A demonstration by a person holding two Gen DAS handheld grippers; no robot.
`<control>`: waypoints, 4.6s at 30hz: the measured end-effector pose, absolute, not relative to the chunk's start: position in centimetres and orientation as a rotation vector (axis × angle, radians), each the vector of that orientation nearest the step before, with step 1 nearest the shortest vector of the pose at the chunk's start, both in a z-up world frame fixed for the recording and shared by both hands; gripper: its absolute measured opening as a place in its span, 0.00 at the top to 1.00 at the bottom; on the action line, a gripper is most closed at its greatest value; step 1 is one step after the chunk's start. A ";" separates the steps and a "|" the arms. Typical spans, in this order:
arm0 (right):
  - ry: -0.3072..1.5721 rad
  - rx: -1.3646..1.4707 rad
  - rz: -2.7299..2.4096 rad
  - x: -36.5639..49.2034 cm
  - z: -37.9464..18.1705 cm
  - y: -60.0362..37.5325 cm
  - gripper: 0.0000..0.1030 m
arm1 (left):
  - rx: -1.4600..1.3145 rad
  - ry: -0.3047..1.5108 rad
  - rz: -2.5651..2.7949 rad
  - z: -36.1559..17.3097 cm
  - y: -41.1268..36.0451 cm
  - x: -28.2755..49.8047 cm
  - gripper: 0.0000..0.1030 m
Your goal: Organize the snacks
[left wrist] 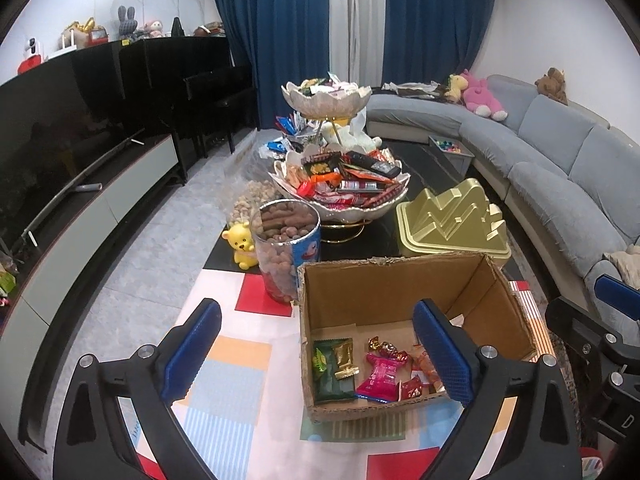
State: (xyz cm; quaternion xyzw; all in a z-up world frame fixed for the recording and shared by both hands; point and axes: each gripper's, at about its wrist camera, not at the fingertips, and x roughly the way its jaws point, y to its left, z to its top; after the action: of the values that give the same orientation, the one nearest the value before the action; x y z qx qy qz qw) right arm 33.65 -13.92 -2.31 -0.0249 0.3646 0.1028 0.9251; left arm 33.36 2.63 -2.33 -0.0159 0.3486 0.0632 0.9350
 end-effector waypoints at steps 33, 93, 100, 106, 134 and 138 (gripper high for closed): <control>0.637 -0.066 0.192 24.7 1.1 -14.8 0.24 | -0.015 0.646 0.127 1.5 1.9 24.3 0.01; 0.601 -0.047 0.122 2.4 -0.8 -19.5 0.21 | -0.044 0.656 0.115 -0.8 -0.1 0.1 0.00; 0.601 -0.047 0.111 2.2 -0.8 -19.6 0.21 | -0.048 0.663 0.116 -0.9 0.1 0.1 0.00; 0.600 -0.046 0.112 2.2 -0.8 -19.7 0.21 | -0.048 0.669 0.114 -1.1 -0.1 0.0 0.00; 0.596 -0.039 0.108 2.3 -0.5 -20.1 0.21 | -0.037 0.686 0.103 -1.4 -0.6 0.0 0.00; 0.595 -0.038 0.110 2.3 -0.5 -20.1 0.21 | -0.036 0.692 0.097 -1.4 -0.6 0.1 0.00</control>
State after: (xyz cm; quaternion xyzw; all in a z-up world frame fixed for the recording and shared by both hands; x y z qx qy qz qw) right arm 2.29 -20.12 -0.51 -0.0186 0.2928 0.0541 0.9545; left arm 0.06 -0.58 -1.40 -0.0176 0.3391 0.0475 0.9394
